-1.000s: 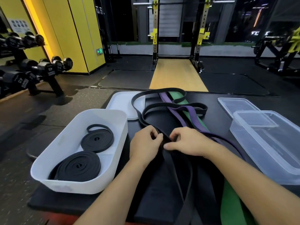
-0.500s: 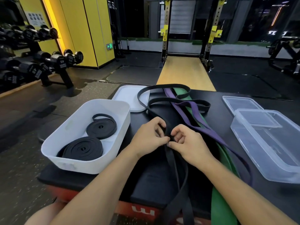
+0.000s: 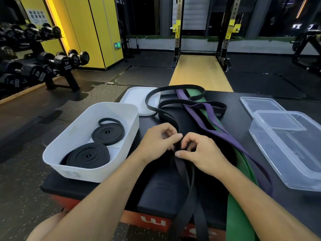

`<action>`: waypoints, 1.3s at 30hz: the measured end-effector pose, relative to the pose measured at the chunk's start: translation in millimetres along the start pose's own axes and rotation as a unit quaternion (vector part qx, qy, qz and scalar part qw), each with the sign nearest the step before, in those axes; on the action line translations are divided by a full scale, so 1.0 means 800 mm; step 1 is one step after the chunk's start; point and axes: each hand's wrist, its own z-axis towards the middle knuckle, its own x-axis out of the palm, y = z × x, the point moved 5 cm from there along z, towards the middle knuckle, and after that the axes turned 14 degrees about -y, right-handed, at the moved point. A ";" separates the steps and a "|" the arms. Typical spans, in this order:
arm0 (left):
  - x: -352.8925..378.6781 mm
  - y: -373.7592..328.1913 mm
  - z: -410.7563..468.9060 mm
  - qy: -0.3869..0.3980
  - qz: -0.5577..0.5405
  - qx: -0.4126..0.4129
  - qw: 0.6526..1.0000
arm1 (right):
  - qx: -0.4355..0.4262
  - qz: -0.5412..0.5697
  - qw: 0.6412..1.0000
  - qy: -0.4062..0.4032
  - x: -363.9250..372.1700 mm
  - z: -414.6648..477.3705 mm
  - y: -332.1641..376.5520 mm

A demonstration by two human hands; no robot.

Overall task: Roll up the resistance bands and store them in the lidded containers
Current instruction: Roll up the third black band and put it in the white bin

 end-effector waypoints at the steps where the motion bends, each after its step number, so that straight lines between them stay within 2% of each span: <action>1: 0.002 -0.001 -0.001 0.014 -0.005 0.003 1.000 | 0.000 0.013 1.000 -0.008 -0.001 0.001 -0.003; 5: 0.000 0.001 0.001 0.017 -0.013 0.003 1.000 | 0.007 0.070 0.997 -0.006 -0.003 0.001 -0.006; 10: -0.006 0.007 0.007 0.008 -0.050 -0.021 0.999 | 0.004 0.081 0.997 0.015 -0.007 -0.003 0.002; 14: -0.014 0.017 0.015 -0.059 -0.099 -0.035 0.993 | 0.040 0.162 0.985 0.036 -0.005 -0.003 0.005; 17: -0.017 0.026 0.017 -0.126 -0.083 -0.039 0.988 | 0.032 0.120 0.992 0.013 -0.001 -0.006 0.007; 21: -0.020 0.029 0.016 -0.158 -0.079 -0.037 0.984 | 0.013 0.064 0.994 0.083 0.010 -0.011 0.006; 23: -0.020 0.029 0.017 -0.147 -0.082 -0.031 0.985 | 0.003 0.076 0.992 0.101 0.013 -0.010 0.006; 27: -0.019 0.029 0.016 -0.129 -0.112 -0.024 0.985 | 0.013 0.055 0.997 0.060 0.012 -0.008 -0.001; 29: -0.019 0.026 0.015 -0.128 -0.125 -0.021 0.984 | 0.024 0.064 0.995 0.069 0.014 -0.005 -0.001; 33: -0.013 0.021 0.012 -0.114 -0.161 -0.052 0.979 | 0.088 0.196 0.974 0.068 0.009 -0.003 0.000; 35: -0.004 0.013 0.008 -0.071 -0.133 -0.049 0.987 | 0.115 0.251 0.961 0.016 -0.001 0.002 -0.004; 39: 0.017 -0.003 -0.006 0.085 -0.034 -0.009 0.996 | 0.153 0.351 0.914 -0.133 -0.024 0.020 -0.024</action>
